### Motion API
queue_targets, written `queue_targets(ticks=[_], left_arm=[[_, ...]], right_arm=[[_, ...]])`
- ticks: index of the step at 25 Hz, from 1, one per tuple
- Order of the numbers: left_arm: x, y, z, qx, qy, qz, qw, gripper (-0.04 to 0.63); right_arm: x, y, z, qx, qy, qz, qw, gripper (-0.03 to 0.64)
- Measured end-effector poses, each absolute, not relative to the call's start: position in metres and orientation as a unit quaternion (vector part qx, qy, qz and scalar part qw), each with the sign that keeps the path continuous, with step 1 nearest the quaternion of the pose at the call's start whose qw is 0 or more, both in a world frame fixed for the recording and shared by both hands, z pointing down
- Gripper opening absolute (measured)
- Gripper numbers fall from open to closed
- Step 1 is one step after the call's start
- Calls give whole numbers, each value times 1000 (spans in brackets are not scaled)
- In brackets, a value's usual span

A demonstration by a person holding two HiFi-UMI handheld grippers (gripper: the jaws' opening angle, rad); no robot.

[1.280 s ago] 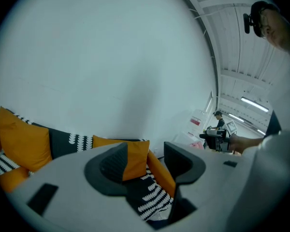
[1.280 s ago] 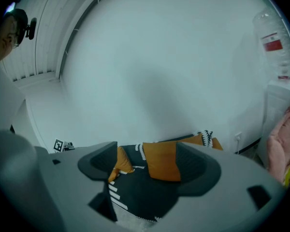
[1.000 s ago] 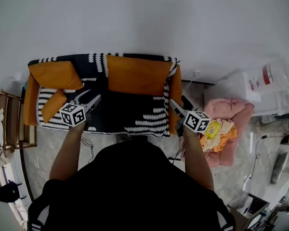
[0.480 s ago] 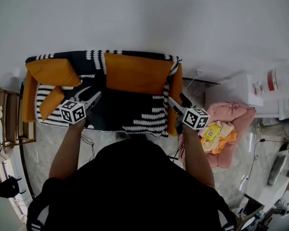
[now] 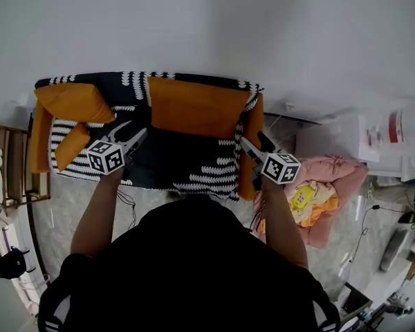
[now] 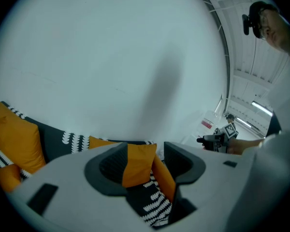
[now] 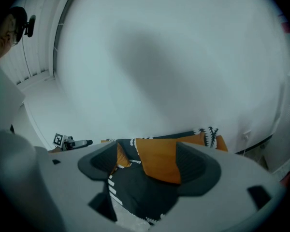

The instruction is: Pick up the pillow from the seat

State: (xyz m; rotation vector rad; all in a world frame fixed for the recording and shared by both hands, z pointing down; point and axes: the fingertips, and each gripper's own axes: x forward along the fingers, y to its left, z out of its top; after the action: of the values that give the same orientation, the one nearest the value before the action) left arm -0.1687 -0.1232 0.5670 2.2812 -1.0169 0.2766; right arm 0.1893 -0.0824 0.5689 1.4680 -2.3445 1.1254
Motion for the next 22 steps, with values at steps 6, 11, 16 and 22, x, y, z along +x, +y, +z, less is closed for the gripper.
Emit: queue_targets(ticks=[6,11,16,22], left_arm=[[-155,-139,569,859,-389,105,314,239],[-148,-150,571,856,-394,105,318,239],[-139,-165,574,853,-399,105,320,239],[-123,-173,576,849,-403,109,325,239]], right_arm=[[196,-105,575,477,-787,382,82,371],[200,-123,581,469,-790,386,88,371],[204,-140,586,458,-794,390,93,371],[210,-156,594,443,-798,398,97,371]])
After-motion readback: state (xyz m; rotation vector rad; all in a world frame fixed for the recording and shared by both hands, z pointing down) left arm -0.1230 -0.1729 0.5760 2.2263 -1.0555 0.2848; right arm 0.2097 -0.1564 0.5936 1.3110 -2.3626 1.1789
